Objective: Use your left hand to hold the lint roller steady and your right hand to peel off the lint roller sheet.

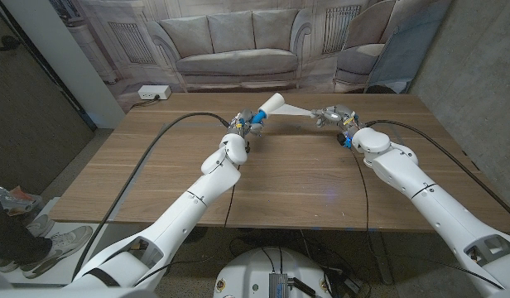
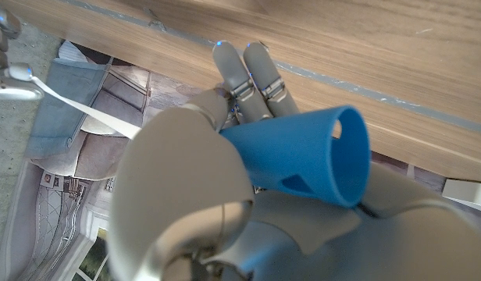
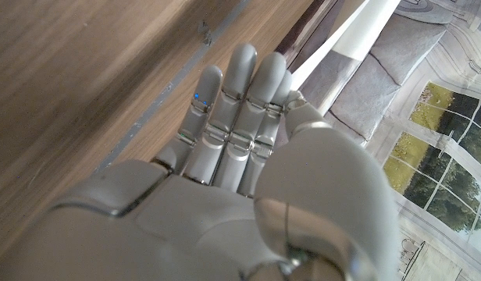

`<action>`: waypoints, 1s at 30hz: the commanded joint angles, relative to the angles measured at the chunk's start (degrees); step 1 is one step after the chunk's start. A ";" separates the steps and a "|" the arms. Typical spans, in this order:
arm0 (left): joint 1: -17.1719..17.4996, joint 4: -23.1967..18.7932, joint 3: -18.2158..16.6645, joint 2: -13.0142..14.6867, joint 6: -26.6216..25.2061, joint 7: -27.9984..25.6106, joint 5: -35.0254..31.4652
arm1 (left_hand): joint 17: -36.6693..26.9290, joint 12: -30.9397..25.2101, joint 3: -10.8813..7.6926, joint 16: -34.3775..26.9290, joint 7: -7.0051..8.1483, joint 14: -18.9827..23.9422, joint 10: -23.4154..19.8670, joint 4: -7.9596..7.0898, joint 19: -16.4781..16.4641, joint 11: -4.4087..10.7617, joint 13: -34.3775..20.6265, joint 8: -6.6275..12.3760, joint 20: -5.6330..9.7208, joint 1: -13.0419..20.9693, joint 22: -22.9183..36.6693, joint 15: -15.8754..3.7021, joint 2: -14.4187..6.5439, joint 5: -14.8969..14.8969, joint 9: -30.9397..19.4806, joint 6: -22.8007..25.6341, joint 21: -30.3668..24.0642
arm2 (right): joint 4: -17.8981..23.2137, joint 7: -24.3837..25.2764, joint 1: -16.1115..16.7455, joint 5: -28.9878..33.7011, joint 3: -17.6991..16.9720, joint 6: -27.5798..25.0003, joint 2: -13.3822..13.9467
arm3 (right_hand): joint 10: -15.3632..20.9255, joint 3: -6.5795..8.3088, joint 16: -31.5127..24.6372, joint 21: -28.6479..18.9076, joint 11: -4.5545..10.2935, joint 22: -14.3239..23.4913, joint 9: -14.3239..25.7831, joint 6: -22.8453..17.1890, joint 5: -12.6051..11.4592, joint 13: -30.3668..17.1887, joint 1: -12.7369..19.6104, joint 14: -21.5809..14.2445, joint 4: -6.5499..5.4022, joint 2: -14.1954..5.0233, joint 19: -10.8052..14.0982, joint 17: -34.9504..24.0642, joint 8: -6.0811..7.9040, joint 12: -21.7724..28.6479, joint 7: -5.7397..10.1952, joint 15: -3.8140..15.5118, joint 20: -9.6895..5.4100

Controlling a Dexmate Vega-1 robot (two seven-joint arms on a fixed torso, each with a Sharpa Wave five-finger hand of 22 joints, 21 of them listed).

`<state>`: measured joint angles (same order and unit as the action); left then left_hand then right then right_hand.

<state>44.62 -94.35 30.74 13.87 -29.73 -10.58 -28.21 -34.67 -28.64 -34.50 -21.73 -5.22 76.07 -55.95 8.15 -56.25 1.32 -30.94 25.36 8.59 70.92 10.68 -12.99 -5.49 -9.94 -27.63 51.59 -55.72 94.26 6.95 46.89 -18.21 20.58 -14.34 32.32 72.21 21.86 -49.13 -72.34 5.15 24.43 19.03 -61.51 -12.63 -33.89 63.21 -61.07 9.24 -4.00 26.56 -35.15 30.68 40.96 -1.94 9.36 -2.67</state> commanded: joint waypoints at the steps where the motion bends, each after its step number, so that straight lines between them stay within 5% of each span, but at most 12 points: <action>1: 0.86 -1.43 -0.59 0.35 -0.63 0.10 0.25 | -0.21 -0.61 -0.51 0.20 0.23 0.65 -3.37 -0.09 0.19 2.81 -0.32 -0.04 2.61 0.11 -0.01 0.11 0.57 0.03 -0.11 0.67 -0.57 | 1.31 2.72 1.67 -0.03 -1.28 -0.05 0.07 | 0.16 0.62 0.47 -0.51 0.30 -0.16 0.22 -0.61 -0.45 -0.17 0.28 -1.09 0.01 0.49 -0.46 -0.19 0.04 0.16 0.08 3.08 -0.39; 30: 2.15 -3.93 -0.13 0.98 -0.53 0.27 -0.25 | -0.68 -0.31 -1.02 0.53 0.28 1.10 -3.53 -0.26 0.63 3.06 -0.47 -0.47 2.62 -0.38 -0.06 0.11 0.96 0.01 -0.05 0.86 -1.53 | 5.16 10.37 7.65 -1.03 -6.04 -2.40 1.05 | 0.44 3.06 2.15 -2.64 0.22 -2.18 1.21 -0.94 -1.39 -0.78 -0.71 -1.72 -0.28 1.57 -1.21 -1.08 -0.02 0.01 -0.02 3.12 -0.54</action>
<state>46.21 -97.29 30.67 14.65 -30.12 -10.52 -28.40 -35.20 -28.81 -35.07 -21.39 -4.91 76.58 -56.06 7.92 -56.05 1.42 -31.22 24.91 8.38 70.54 10.69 -12.89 -4.66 -9.94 -27.61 51.90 -56.95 98.35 14.66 52.44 -18.75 16.21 -16.16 33.28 72.38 24.45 -47.11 -74.47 5.15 22.31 20.09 -61.94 -13.60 -34.50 62.52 -61.52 8.86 -2.88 25.63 -35.99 30.57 40.96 -1.95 9.59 -2.56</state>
